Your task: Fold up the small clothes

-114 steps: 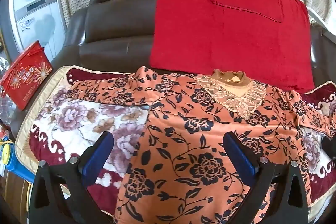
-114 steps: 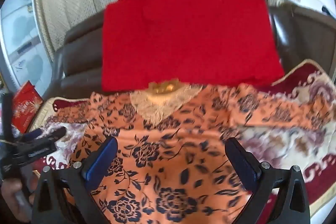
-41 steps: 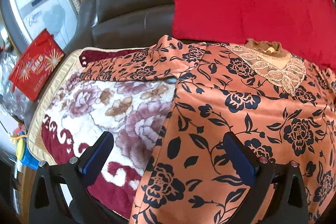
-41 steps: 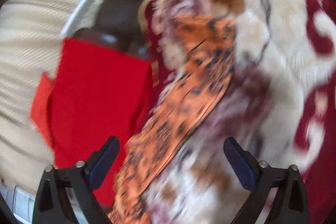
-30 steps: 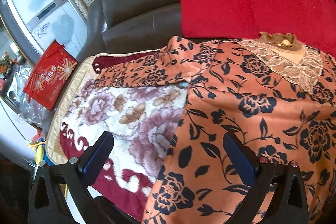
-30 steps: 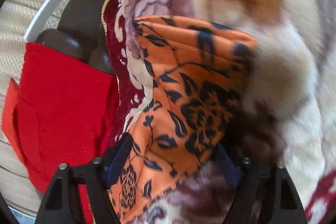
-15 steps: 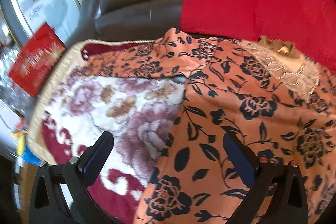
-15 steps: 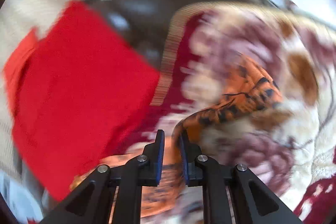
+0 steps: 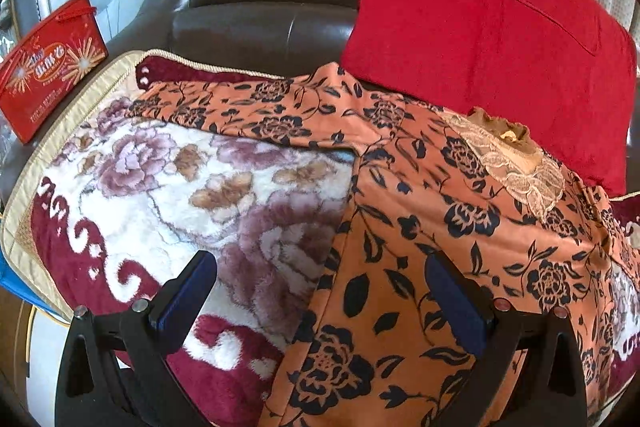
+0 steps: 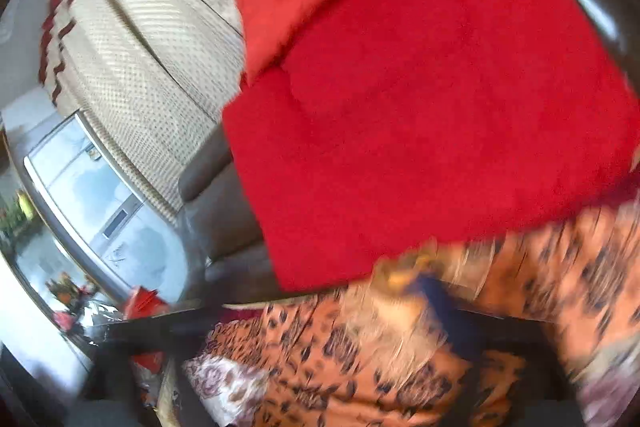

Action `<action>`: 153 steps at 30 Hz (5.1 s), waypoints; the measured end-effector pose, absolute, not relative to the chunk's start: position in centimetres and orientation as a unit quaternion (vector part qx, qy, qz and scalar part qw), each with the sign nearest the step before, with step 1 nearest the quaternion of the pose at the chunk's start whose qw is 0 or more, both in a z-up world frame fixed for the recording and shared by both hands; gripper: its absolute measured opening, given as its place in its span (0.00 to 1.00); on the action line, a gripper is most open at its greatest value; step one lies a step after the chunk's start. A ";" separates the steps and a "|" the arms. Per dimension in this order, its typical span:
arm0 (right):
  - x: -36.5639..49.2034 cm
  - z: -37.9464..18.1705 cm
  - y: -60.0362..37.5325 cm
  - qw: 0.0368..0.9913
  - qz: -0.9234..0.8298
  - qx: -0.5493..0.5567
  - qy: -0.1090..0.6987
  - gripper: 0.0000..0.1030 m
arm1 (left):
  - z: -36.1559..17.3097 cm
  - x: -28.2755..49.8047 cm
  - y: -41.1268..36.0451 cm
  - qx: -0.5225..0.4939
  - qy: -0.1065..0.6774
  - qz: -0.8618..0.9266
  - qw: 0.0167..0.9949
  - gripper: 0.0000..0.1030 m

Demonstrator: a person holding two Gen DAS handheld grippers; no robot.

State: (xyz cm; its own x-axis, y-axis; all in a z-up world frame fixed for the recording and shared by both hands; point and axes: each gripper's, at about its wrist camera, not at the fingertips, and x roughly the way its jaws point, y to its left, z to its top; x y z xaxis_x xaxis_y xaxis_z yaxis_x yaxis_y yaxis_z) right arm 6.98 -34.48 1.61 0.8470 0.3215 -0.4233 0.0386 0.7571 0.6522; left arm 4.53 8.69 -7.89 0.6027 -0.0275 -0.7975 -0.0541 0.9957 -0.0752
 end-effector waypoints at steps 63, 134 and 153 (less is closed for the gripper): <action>3.8 -11.1 -42.1 0.871 0.077 0.419 0.245 0.85 | -8.2 15.8 -20.2 0.005 0.538 -0.180 0.823 1.00; 15.8 -13.1 -50.5 0.839 -0.004 0.325 0.436 0.70 | -13.8 21.2 1.4 -0.065 0.461 -0.139 0.874 0.05; 13.8 -13.9 -47.2 0.844 -0.083 0.245 0.471 0.72 | -13.4 20.1 1.1 -0.042 0.449 -0.131 0.883 0.05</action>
